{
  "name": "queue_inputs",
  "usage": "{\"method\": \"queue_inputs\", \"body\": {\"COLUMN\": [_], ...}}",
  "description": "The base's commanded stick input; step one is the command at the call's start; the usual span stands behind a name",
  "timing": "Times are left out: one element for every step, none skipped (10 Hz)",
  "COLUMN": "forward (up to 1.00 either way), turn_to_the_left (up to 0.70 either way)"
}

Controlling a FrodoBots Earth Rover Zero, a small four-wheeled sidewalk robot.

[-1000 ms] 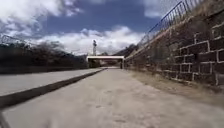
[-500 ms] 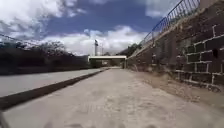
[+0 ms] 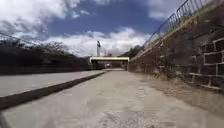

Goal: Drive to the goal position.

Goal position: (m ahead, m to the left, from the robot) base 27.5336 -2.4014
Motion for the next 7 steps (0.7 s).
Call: {"method": "queue_inputs", "body": {"forward": [1.00,1.00,1.00,1.00,1.00,1.00,1.00], "turn_to_the_left": [0.00,0.00,0.00,0.00,0.00,0.00,0.00]}}
